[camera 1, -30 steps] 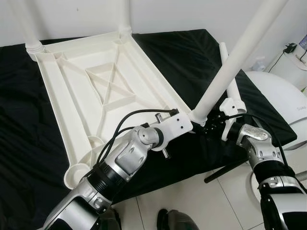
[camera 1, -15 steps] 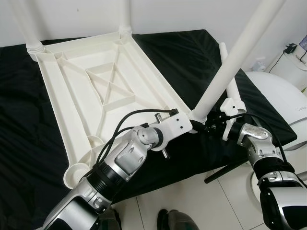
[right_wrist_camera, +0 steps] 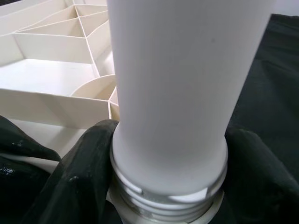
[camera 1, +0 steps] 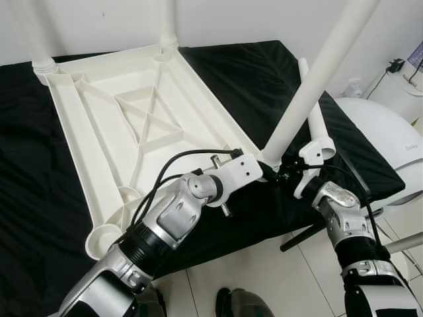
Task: Building children table
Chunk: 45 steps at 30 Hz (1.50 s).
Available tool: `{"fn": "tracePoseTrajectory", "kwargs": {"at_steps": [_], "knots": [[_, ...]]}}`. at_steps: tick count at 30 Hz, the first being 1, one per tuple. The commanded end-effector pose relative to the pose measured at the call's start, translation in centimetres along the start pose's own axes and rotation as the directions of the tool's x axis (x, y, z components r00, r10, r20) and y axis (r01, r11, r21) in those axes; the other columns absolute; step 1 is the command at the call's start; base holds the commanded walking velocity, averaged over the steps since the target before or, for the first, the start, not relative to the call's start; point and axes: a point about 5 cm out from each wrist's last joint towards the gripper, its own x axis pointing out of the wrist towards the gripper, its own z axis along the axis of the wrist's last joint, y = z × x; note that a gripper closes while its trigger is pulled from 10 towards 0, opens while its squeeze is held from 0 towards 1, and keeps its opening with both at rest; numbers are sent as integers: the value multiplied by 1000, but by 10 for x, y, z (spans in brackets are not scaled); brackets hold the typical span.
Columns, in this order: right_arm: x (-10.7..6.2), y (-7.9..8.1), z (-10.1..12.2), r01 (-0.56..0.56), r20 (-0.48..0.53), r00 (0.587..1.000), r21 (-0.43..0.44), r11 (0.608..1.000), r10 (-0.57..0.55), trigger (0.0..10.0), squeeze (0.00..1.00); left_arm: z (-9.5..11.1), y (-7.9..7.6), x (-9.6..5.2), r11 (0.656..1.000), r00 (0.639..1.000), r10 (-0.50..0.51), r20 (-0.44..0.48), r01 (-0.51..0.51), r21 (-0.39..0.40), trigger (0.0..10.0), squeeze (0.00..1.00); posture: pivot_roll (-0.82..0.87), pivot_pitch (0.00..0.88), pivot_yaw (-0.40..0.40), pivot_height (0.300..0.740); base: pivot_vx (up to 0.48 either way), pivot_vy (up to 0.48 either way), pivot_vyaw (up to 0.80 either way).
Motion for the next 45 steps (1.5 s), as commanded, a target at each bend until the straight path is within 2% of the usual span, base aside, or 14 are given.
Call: {"fn": "tracePoseTrajectory", "kwargs": {"at_steps": [1, 8, 11, 15, 16, 18, 25, 27, 28, 34, 39, 43, 44, 45], "knots": [[3, 3, 6, 90, 49, 995, 12, 996, -90, 10000, 0, -1, -12, 3, 998, 998, -67, -9, 67, 8, 10000, 0, -37, 105, -46, 740, 0, 0, 0], [13, 30, 9, 221, 79, 972, 12, 975, -221, 10000, 0, -1, -14, 3, 997, 997, -73, -8, 73, 4, 10000, 0, -36, 108, -46, 740, 0, 0, 0], [22, 47, 3, 387, 47, 920, 42, 921, -389, 10000, 0, -2, -14, 3, 997, 997, -74, -11, 74, 1, 10000, 0, -34, 110, -46, 740, 0, 0, 0], [29, 49, -7, 532, -19, 847, 78, 843, -532, 10000, 0, -2, -15, 3, 997, 997, -76, -11, 76, -1, 10000, 0, -29, 111, -45, 740, 0, 0, 0], [29, 49, -7, 532, -19, 847, 78, 843, -532, 10000, 0, -2, -15, 3, 997, 997, -76, -11, 76, -1, 10000, 0, -29, 111, -45, 740, 0, 0, 0], [33, 50, -12, 621, -74, 784, 96, 778, -617, 10000, 0, -2, -15, 3, 997, 997, -77, -13, 77, 1, 10000, 0, -27, 111, -43, 740, 0, 0, 0], [36, 57, -17, 713, -125, 701, 87, 696, -702, 10000, 0, -2, -15, 2, 997, 997, -77, -15, 77, 0, 10000, 0, -23, 109, -44, 740, 0, 0, 0], [37, 61, -18, 712, -131, 701, 97, 695, -701, 10000, 0, -3, -15, 2, 997, 997, -74, -16, 74, -1, 10000, 0, -16, 108, -46, 740, 0, 0, 0], [35, 62, -17, 697, -123, 717, 136, 704, -686, 10000, 1000, -3, -15, 1, 997, 997, -73, -18, 73, -2, 10000, 0, -18, 108, -45, 740, 0, 0, 0], [33, 60, -13, 675, -99, 736, 170, 718, -669, 10000, 1000, -4, -15, 2, 997, 997, -73, -20, 73, -2, 10000, 0, -19, 105, -47, 740, 0, 0, 0], [29, 61, -4, 584, -20, 802, 238, 776, -597, 10000, 1000, -3, -15, 3, 997, 997, -74, -16, 74, -1, 10000, 0, -25, 97, -49, 740, 0, 0, 0], [27, 65, -4, 513, -5, 850, 232, 827, -526, 10000, 1000, -2, -16, 3, 997, 997, -75, -15, 76, 1, 10000, 0, -25, 96, -49, 740, 0, 0, 0], [26, 65, -4, 456, 7, 882, 240, 857, -471, 10000, 0, -2, -16, 3, 997, 997, -76, -14, 76, 2, 10000, 0, -26, 93, -50, 740, 0, 0, 0], [24, 66, -4, 407, 19, 906, 240, 881, -423, 10000, 0, -2, -16, 3, 997, 997, -76, -14, 76, 3, 10000, 0, -25, 92, -49, 740, 0, 0, 0]]}}
